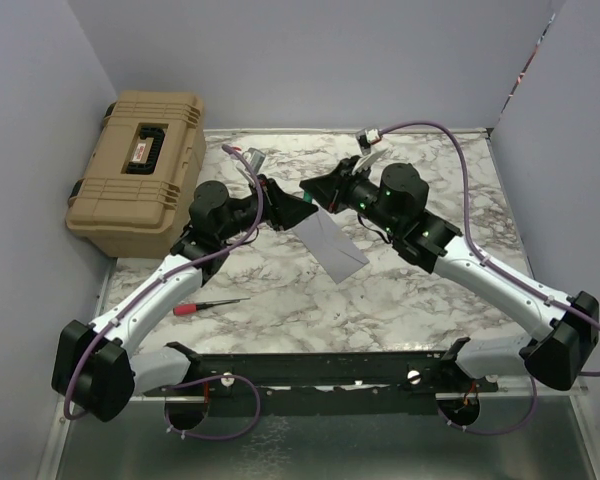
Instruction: Place the letter into the envelope and seal it
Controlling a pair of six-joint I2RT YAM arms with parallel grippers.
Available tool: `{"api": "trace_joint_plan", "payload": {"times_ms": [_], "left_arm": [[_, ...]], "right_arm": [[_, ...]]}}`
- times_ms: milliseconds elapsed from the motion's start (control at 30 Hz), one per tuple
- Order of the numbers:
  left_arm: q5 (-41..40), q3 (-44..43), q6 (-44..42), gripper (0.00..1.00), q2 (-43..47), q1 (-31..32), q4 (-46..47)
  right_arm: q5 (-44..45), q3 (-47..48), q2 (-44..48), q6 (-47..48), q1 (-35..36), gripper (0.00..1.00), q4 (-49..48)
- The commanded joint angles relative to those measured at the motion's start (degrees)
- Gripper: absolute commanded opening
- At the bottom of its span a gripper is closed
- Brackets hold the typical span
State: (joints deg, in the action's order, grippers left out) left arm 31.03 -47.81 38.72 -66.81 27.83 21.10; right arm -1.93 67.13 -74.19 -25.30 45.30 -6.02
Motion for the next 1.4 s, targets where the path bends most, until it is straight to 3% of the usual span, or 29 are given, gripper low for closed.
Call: {"api": "trace_joint_plan", "payload": {"times_ms": [0, 67, 200, 467, 700, 800, 900, 1000, 1133, 1367], "left_arm": [[1.26, -2.28, -0.43, 0.21, -1.4, -0.66, 1.2], [2.01, -2.21, -0.65, 0.0, -1.44, -0.75, 1.18], [5.92, -2.19, -1.31, 0.0, -0.74, -1.28, 1.34], [21.79, -1.67, -6.18, 0.0, 3.0, -1.42, 3.07], [27.18, -1.52, -10.77, 0.0, 6.94, -1.45, 3.21], [26.14, -1.84, -10.92, 0.0, 6.67, -1.47, 3.12], [22.23, -2.02, -11.11, 0.0, 6.22, -1.47, 2.07], [14.73, -2.13, -12.3, 0.0, 5.74, -1.46, -1.01], [7.7, -2.3, -12.9, 0.0, 4.26, -1.47, -3.14], [6.79, -3.32, -13.51, 0.0, 2.31, -1.49, -5.39]], "right_arm": [[-0.58, 1.98, 0.14, -0.68, 0.4, 0.0, 1.58], [-1.14, 2.47, 0.19, 0.07, 0.34, 0.0, 2.58], [-8.26, 2.94, 0.65, 5.1, -0.18, 0.0, 4.12], [-42.96, 0.61, 3.88, 18.79, -3.95, 0.0, 4.87], [-57.17, 3.27, 3.49, 24.73, -5.13, 0.0, 11.48], [-52.55, 4.62, 2.51, 21.06, -5.13, 0.01, 11.65], [-32.66, 6.19, 1.5, 10.47, -5.13, 0.43, 10.67], [-9.45, 10.97, -0.93, -0.59, -5.05, 0.59, 18.0], [-1.3, 7.47, -1.49, -6.79, -3.59, 0.66, 14.43], [-3.62, 8.73, -4.64, -6.41, -2.11, 0.67, 13.41]]}}
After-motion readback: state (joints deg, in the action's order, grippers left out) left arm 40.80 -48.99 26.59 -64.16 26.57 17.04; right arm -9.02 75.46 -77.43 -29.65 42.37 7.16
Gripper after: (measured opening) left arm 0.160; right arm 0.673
